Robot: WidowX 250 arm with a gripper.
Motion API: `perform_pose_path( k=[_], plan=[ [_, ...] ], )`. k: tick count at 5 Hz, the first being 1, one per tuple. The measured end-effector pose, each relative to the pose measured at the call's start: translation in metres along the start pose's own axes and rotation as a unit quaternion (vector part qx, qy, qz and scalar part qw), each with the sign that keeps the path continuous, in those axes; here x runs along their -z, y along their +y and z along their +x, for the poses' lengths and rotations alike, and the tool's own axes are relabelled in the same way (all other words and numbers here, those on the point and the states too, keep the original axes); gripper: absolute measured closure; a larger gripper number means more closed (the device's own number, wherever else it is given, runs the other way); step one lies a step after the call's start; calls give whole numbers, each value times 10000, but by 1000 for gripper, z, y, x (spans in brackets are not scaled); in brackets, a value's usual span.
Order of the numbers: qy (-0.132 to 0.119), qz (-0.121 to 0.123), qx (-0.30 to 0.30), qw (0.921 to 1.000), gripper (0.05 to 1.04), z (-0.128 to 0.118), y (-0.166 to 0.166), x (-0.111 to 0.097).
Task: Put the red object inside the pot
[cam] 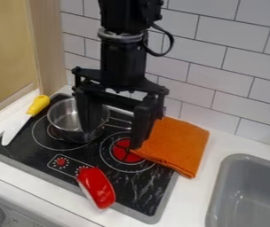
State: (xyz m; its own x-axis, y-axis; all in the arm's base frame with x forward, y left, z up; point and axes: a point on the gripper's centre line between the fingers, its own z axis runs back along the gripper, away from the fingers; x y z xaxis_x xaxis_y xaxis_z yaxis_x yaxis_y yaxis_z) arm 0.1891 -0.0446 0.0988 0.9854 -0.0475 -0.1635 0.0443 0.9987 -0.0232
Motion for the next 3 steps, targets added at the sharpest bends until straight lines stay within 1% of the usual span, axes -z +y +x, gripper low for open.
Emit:
perform_pose_path(
  k=[1, 2, 3],
  plan=[
    [219, 30, -87, 9997, 85, -9, 2, 10],
    [246, 137, -1113, 9934, 85, -10, 11, 27],
    [-36, 286, -2070, 9779, 85, -9, 18, 41]
  ],
)
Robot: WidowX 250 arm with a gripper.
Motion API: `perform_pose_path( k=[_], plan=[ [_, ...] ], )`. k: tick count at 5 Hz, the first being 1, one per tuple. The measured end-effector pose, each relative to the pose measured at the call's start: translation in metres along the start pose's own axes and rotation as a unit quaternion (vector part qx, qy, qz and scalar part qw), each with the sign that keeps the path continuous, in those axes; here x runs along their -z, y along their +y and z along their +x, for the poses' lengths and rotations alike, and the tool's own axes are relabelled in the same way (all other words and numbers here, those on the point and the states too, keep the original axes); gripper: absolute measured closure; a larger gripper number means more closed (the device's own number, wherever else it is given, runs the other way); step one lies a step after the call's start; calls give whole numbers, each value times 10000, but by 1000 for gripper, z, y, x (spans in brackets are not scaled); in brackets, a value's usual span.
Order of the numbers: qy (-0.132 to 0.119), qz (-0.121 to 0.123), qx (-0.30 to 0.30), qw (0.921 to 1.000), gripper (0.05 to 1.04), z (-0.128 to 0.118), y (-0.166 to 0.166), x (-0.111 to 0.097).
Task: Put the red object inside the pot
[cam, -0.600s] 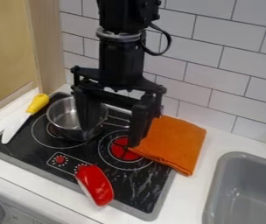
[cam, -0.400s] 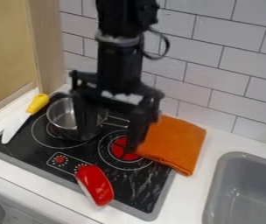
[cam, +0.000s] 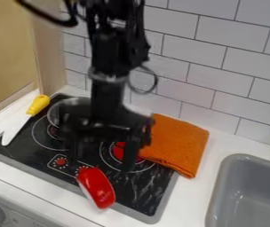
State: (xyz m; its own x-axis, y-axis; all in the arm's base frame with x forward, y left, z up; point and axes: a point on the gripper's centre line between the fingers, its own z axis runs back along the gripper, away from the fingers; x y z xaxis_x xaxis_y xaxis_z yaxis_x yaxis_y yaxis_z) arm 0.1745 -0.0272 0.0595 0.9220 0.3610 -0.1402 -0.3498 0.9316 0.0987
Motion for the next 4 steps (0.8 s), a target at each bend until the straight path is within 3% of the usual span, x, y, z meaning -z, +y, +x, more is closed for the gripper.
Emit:
perform_pose_path(
  k=[1, 2, 3, 4],
  plan=[
    [-252, 62, -709, 9971, 85, 5, 4, 8],
    [-239, 70, -1009, 9946, 85, 5, 4, 26],
    [-482, -197, -1238, 9909, 85, 8, 0, 35],
    [-563, -272, -1434, 9877, 85, 11, -2, 38]
  ],
)
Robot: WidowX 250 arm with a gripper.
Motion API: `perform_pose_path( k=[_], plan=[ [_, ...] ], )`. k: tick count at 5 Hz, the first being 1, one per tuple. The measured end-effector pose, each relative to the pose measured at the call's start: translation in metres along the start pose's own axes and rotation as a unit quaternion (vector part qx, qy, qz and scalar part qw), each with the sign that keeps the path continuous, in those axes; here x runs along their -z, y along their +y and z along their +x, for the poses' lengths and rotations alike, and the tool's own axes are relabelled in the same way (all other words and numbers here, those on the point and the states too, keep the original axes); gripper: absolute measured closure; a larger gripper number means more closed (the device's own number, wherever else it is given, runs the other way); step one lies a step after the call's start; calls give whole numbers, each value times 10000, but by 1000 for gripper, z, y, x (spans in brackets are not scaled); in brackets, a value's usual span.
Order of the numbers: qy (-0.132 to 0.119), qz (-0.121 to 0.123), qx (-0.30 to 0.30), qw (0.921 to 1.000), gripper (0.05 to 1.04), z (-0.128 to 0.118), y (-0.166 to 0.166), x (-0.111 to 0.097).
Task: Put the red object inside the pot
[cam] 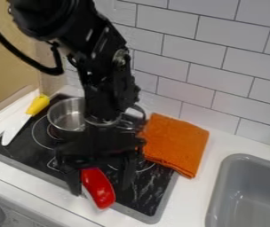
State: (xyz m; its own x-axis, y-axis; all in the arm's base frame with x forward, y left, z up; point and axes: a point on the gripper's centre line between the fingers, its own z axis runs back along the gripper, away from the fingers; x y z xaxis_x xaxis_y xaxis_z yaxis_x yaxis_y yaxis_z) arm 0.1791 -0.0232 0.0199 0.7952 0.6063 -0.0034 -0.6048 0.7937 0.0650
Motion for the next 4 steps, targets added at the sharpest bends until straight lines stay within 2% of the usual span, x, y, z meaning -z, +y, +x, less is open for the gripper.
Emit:
perform_pose_path(
  k=[1, 2, 3, 4],
  plan=[
    [155, 49, -87, 9998, 85, -7, 3, 18],
    [205, -91, -360, 9991, 124, -3, 3, 20],
    [243, -222, -492, 9982, 303, -2, 4, 22],
    [291, -284, -582, 9975, 546, -6, 11, 20]
  ],
)
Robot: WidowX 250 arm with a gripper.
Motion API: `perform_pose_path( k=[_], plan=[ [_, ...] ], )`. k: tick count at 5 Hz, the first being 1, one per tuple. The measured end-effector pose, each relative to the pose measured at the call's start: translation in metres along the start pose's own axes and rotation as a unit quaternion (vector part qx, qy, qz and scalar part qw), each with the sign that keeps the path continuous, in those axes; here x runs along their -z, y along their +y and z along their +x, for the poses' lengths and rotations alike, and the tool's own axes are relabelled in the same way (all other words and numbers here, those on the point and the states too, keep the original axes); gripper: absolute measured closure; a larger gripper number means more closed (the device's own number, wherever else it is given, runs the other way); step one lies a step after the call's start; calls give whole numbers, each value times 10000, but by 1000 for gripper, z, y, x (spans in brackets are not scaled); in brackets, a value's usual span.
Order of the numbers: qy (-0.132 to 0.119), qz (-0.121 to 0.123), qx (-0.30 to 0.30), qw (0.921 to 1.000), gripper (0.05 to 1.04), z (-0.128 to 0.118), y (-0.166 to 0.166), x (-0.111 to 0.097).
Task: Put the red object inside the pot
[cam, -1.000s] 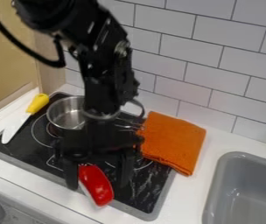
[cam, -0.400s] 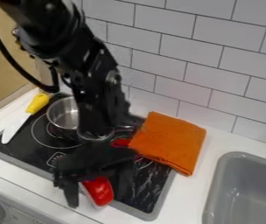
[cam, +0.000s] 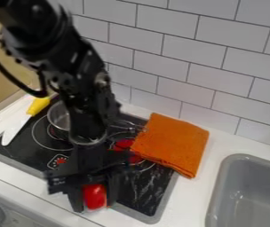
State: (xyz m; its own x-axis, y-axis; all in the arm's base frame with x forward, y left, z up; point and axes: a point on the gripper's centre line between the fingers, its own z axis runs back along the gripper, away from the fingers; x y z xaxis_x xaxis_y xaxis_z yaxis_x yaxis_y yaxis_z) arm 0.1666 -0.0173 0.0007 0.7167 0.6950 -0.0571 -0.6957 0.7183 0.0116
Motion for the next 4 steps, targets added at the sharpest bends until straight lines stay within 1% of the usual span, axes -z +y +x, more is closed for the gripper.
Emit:
perform_pose_path(
  k=[1, 2, 3, 4],
  plan=[
    [145, 81, 42, 9999, 547, -5, 4, -6],
    [264, 336, 90, 9990, 547, 4, 9, -30],
    [363, 351, 104, 9987, 547, 30, 3, -52],
    [619, 651, 498, 9947, 547, 63, -9, -56]
  ],
)
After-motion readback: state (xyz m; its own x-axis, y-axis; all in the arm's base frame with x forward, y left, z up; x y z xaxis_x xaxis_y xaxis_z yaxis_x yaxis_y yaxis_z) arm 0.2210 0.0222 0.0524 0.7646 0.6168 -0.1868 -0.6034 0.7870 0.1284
